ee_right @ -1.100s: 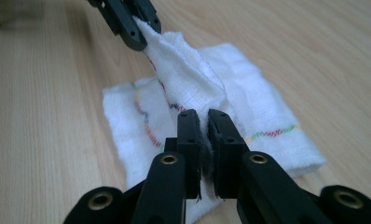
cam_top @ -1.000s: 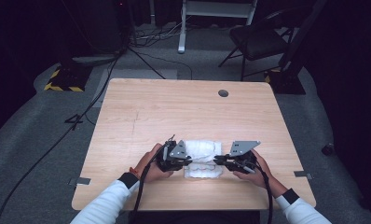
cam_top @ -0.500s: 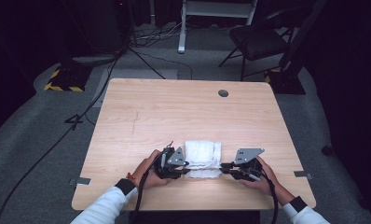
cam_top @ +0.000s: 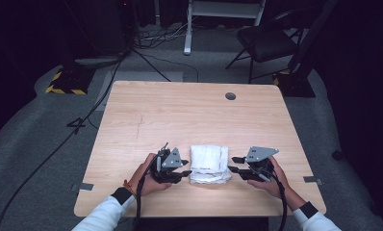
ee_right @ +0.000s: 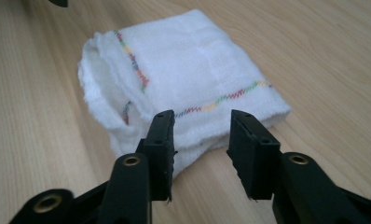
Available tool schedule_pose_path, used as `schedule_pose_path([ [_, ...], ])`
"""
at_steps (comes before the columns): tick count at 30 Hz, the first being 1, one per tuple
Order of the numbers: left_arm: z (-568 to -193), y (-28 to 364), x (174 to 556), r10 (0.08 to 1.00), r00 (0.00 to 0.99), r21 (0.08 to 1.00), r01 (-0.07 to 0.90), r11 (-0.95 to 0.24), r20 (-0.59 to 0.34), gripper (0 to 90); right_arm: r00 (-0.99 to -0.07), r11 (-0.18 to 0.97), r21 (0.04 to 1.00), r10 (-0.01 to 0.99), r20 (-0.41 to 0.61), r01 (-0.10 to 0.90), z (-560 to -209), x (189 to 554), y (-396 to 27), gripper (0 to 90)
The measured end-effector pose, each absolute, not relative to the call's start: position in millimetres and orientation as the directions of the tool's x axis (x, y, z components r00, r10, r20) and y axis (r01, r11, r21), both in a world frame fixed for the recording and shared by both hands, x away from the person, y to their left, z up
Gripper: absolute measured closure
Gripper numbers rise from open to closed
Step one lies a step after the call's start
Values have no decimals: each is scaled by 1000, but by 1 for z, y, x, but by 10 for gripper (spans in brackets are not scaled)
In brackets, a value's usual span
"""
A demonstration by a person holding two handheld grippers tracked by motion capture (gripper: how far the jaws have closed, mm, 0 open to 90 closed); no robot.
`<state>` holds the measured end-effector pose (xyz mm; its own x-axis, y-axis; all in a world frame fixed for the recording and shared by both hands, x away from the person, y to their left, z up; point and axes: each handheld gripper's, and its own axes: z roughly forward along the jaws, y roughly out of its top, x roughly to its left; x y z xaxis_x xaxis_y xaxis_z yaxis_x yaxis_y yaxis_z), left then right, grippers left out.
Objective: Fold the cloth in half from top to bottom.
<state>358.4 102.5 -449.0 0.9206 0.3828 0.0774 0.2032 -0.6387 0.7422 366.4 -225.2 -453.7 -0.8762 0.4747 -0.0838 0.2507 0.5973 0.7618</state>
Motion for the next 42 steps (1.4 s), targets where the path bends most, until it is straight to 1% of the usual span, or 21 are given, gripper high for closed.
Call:
schedule_pose_path([
  [2,-450,97,369,397,915,737,219,-640,73,521,-870,594,763,485,-86,256,-453,371,-220,542],
  [4,-454,91,378,406,911,730,231,-644,69,494,-869,589,764,489,-80,262,-453,375,-213,520],
  [6,-458,83,386,414,908,719,243,-651,67,430,-868,599,758,489,-91,258,-454,378,-206,490],
  [10,-467,71,390,382,922,688,244,-684,53,396,-873,623,736,479,-93,264,-460,381,-194,439],
  [12,-470,69,387,358,933,673,237,-701,44,399,-880,649,716,464,-103,258,-464,378,-191,416],
  [15,-473,69,382,356,934,664,246,-706,33,403,-886,678,690,449,-116,254,-471,372,-190,381],
  [18,-474,70,376,344,939,667,240,-706,26,420,-888,702,667,440,-132,249,-476,366,-190,378],
  [22,-480,70,368,351,936,649,259,-716,13,406,-881,699,666,455,-130,262,-480,362,-194,377],
  [24,-481,71,365,360,933,647,276,-711,-2,384,-878,691,671,462,-123,269,-483,361,-197,379],
  [25,-482,72,364,357,934,640,278,-716,-5,354,-876,683,677,468,-119,273,-484,360,-198,380],
  [27,-485,73,361,356,934,629,275,-727,3,349,-873,672,683,477,-106,285,-485,360,-200,382],
  [29,-485,75,358,367,930,627,287,-724,-2,298,-870,667,682,484,-92,299,-485,360,-202,383],
  [33,-477,90,351,393,919,663,279,-695,25,233,-870,667,679,487,-83,308,-483,360,-208,364],
  [37,-471,109,349,430,902,684,296,-667,29,220,-871,659,691,483,-87,296,-475,362,-212,342],
  [39,-471,118,350,440,897,673,305,-674,34,219,-873,655,700,478,-94,283,-471,362,-213,341],
  [42,-472,127,351,451,889,653,300,-695,72,219,-873,644,714,479,-98,274,-464,363,-217,337],
])
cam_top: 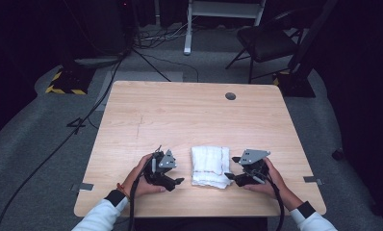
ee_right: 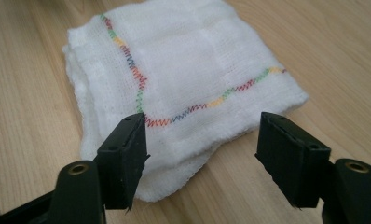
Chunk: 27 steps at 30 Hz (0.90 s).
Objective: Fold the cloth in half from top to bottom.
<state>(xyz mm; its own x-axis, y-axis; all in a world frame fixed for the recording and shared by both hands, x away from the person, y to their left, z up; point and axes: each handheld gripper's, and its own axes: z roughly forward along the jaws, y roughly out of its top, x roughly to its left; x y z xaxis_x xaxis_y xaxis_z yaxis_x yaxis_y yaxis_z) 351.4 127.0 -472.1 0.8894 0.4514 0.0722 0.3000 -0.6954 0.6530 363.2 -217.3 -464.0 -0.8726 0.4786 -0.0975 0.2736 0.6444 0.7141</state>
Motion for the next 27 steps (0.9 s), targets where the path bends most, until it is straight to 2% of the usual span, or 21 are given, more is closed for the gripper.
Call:
schedule_pose_path([
  [2,-472,133,352,458,883,644,292,-707,104,217,-866,641,717,488,-106,274,-459,364,-221,334],
  [11,-472,159,353,513,847,643,318,-697,138,205,-829,636,720,537,-154,278,-449,368,-245,326],
  [27,-476,203,346,601,777,629,373,-682,190,205,-768,637,690,613,-184,343,-458,369,-288,313],
])
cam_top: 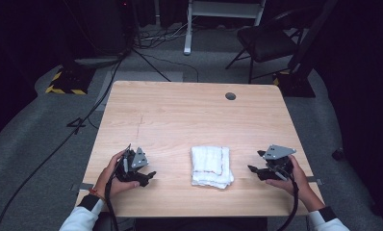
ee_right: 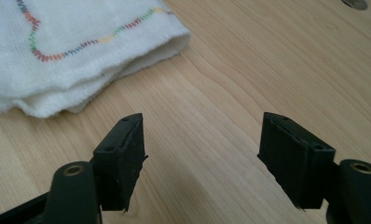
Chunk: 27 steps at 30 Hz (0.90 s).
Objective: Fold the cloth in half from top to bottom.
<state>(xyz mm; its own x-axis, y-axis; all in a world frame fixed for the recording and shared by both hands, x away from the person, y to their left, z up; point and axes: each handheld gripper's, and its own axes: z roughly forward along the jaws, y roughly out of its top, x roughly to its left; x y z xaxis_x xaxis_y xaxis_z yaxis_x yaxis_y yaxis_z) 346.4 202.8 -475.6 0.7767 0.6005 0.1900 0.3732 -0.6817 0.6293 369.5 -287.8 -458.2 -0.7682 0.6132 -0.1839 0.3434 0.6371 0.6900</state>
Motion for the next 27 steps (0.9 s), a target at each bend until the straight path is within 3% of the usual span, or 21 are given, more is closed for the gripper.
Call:
schedule_pose_path([
  [10,-481,216,342,631,743,623,390,-678,221,205,-712,599,688,681,-168,410,-470,363,-329,291],
  [27,-495,248,341,670,737,651,465,-600,90,187,-589,430,727,807,-43,536,-495,346,-390,274],
])
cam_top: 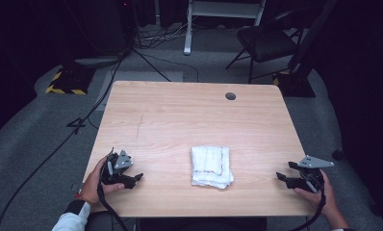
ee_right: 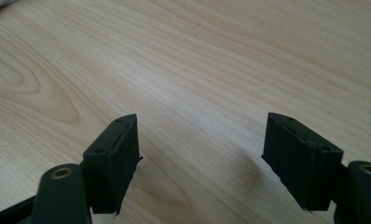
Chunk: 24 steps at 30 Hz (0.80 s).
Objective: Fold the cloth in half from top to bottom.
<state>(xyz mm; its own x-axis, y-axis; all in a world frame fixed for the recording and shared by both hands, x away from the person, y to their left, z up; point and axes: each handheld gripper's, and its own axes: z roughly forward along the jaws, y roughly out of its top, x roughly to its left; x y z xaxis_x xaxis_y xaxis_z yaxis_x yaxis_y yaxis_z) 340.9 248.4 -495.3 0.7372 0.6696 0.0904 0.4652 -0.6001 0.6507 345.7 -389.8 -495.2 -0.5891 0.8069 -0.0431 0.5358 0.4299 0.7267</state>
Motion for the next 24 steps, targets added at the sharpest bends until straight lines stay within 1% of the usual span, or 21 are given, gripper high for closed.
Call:
schedule_pose_path([
  [4,-500,259,340,691,723,677,500,-540,16,185,-575,411,729,818,-29,548,-499,341,-396,267],
  [7,-503,264,338,703,711,688,518,-508,-17,186,-559,390,734,829,-18,555,-500,340,-399,266],
  [13,-504,265,335,721,693,693,527,-492,-15,182,-544,365,746,839,-5,557,-503,338,-400,251],
  [24,-504,264,334,733,680,692,534,-486,-9,173,-539,362,746,842,-5,559,-503,338,-400,247],
])
